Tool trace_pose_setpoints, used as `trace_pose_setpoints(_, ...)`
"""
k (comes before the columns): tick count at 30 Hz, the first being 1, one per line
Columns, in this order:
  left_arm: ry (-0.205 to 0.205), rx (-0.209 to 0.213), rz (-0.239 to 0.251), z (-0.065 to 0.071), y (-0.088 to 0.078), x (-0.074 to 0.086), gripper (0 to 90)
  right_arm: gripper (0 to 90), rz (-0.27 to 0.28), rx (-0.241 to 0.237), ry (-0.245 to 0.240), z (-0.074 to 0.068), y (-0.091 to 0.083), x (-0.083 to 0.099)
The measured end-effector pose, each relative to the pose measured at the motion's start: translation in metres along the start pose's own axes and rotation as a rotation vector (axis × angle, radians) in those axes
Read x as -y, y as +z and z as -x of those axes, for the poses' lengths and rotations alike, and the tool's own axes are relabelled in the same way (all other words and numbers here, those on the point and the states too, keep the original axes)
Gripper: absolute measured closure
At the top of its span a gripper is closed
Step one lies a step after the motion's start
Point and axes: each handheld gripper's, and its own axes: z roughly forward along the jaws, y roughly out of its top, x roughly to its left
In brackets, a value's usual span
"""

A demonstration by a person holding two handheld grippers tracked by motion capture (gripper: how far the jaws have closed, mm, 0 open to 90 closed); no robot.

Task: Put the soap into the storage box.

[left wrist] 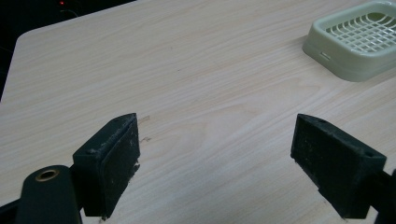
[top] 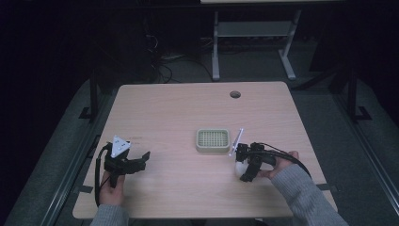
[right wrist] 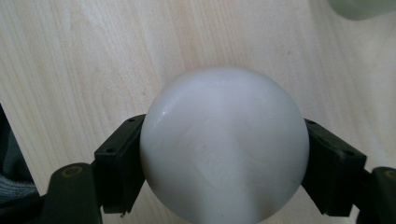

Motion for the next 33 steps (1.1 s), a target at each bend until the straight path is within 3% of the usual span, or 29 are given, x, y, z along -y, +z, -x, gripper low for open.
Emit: trace_pose_setpoints(33,0.001,0.007,0.01,0.0,-0.001,0.0,15.2,23.4,0.026,0.022,-0.029,0.025,-0.032,-0.04)
